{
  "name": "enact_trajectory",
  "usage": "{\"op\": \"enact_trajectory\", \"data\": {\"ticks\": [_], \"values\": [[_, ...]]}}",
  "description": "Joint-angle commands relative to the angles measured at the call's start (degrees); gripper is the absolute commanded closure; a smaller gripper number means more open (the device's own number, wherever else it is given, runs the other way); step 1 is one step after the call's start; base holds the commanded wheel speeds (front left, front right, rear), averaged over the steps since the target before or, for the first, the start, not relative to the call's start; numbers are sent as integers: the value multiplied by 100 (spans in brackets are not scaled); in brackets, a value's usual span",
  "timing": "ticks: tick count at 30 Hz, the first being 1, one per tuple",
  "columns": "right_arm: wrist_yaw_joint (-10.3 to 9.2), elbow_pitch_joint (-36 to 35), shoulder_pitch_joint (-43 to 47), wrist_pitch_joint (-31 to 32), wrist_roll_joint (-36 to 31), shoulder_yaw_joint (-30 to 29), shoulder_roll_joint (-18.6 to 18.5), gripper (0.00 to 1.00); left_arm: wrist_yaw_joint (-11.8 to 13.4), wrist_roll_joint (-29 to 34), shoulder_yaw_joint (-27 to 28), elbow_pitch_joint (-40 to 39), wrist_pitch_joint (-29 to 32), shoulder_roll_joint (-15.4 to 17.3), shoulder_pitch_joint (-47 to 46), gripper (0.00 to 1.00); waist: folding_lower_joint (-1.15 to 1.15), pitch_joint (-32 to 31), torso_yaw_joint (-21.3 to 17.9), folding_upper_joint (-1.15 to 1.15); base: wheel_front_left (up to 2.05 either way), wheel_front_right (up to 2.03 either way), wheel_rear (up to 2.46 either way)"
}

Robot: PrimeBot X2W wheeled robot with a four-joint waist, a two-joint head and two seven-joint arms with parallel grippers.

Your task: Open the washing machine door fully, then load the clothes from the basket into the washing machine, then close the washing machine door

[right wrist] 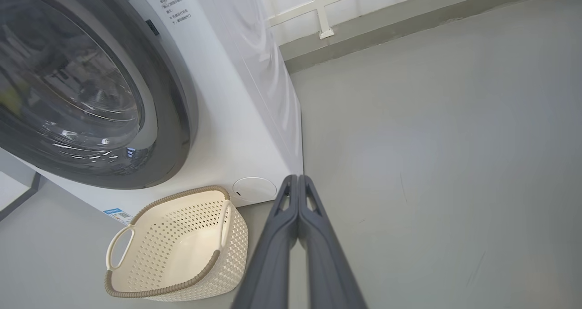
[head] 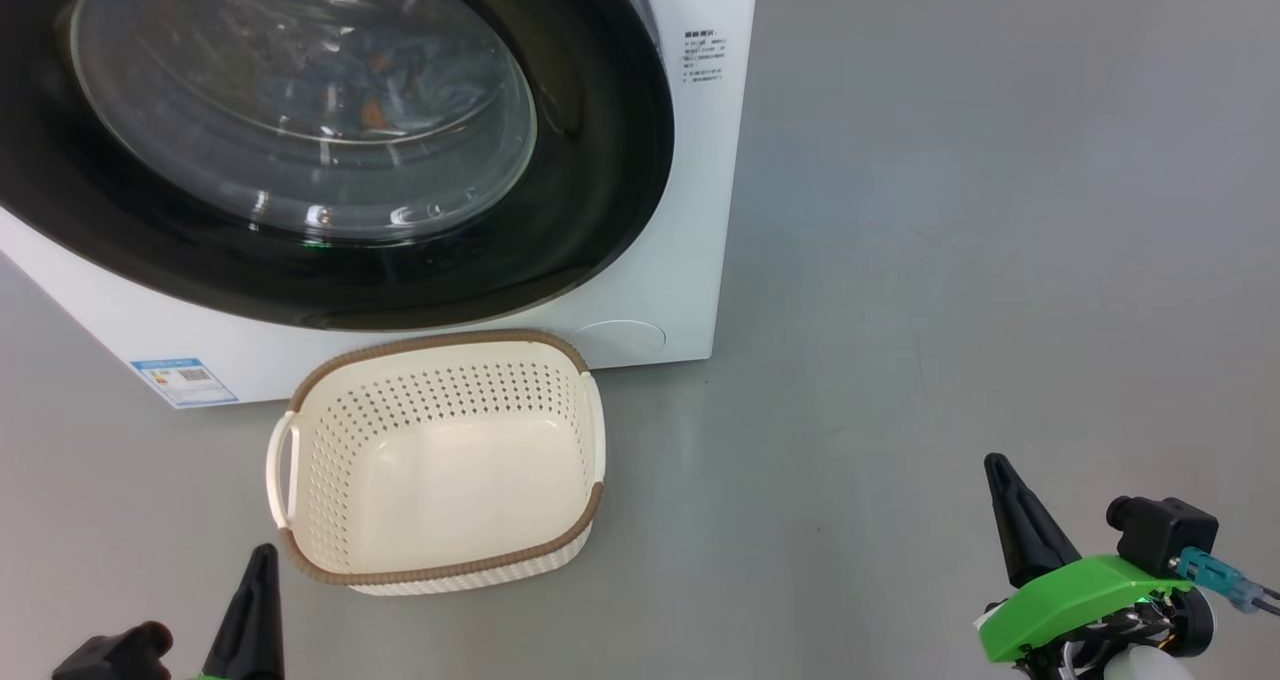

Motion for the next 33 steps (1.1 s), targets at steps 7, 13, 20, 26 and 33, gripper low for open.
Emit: {"op": "enact_trajectory", "data": {"ticks": [7,13,20,26,33], "values": [[-1,-221,-38,134,508,-85,0,100,0,-476,117,-81,109,58,-90,100,-1,-39,4,0,0,0,0],[-1,-274,-16,236,847,-122,22,100,-1,-802,146,-67,200,40,-125,100,-1,-76,7,0,0,0,0],[-2,-339,13,355,1245,-166,48,100,-2,-1183,182,-63,308,15,-163,100,-1,-120,10,0,0,0,0],[-2,-394,38,457,1587,-203,71,100,-3,-1507,215,-63,402,-7,-192,100,-1,-157,13,0,0,0,0],[-2,-460,67,576,1985,-247,96,100,-4,-1885,256,-61,513,-34,-226,100,-1,-201,17,0,0,0,0]]}}
